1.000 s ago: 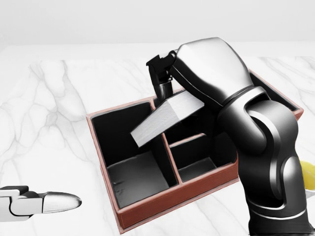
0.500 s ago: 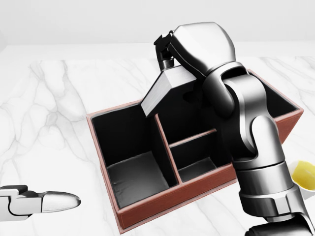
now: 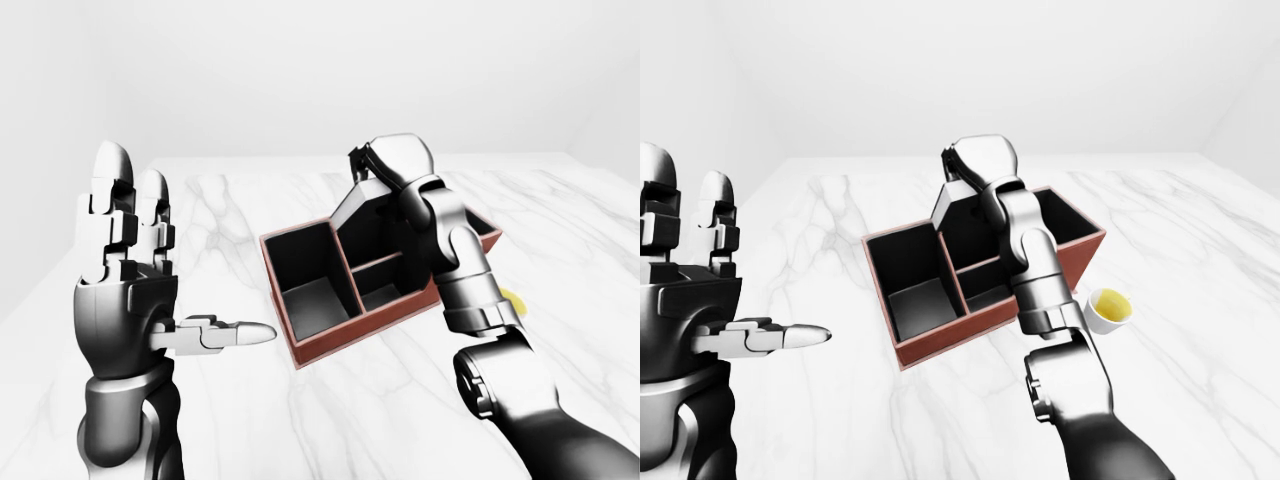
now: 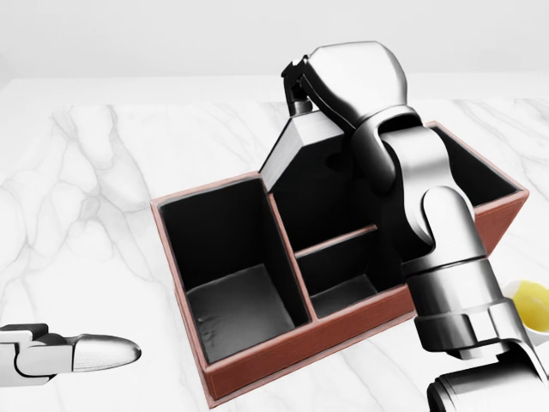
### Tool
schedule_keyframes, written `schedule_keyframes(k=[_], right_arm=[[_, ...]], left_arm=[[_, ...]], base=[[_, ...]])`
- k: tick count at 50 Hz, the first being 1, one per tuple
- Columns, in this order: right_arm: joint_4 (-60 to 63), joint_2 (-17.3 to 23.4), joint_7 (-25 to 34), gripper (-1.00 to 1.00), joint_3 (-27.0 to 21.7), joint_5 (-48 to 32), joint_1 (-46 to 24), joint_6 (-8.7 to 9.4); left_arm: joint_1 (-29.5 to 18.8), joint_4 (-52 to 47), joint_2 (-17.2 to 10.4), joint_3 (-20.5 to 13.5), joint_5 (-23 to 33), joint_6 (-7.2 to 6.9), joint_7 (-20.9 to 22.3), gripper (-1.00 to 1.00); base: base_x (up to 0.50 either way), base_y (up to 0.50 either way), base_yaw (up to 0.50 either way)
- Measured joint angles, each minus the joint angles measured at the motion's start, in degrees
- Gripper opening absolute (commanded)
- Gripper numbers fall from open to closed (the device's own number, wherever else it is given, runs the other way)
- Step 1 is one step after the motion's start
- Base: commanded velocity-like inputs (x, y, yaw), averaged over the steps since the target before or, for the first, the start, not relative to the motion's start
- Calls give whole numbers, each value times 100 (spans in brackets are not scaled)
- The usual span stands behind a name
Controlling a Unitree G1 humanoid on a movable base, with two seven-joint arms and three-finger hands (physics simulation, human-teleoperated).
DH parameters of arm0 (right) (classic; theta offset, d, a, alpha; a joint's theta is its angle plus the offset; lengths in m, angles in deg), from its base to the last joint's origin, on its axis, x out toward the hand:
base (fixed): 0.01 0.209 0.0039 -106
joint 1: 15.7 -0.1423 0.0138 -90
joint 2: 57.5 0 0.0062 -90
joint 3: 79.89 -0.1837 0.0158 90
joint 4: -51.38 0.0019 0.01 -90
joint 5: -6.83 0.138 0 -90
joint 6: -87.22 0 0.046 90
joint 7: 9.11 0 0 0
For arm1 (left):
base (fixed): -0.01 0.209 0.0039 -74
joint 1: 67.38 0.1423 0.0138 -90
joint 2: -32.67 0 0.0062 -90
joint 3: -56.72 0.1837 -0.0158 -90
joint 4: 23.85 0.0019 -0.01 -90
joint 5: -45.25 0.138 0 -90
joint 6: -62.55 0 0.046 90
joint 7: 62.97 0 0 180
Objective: Pick up the book and place it in the front compartment of the caddy.
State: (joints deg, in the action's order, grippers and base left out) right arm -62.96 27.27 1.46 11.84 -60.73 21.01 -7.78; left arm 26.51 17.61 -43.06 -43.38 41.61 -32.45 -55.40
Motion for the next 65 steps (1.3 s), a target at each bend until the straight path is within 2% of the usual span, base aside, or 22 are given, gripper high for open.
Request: schedule_keyframes(k=[26, 65], right_arm=[[-1408, 126, -821, -100, 77, -250, -329, 0], [-2668, 76, -1659, -100, 253, -311, -520, 0]], left_arm=[[-26, -17, -5, -2, -6, 0, -5, 100], [-43, -25, -9, -2, -24, 0, -17, 100]], base=[[0, 0, 0], [0, 0, 0]])
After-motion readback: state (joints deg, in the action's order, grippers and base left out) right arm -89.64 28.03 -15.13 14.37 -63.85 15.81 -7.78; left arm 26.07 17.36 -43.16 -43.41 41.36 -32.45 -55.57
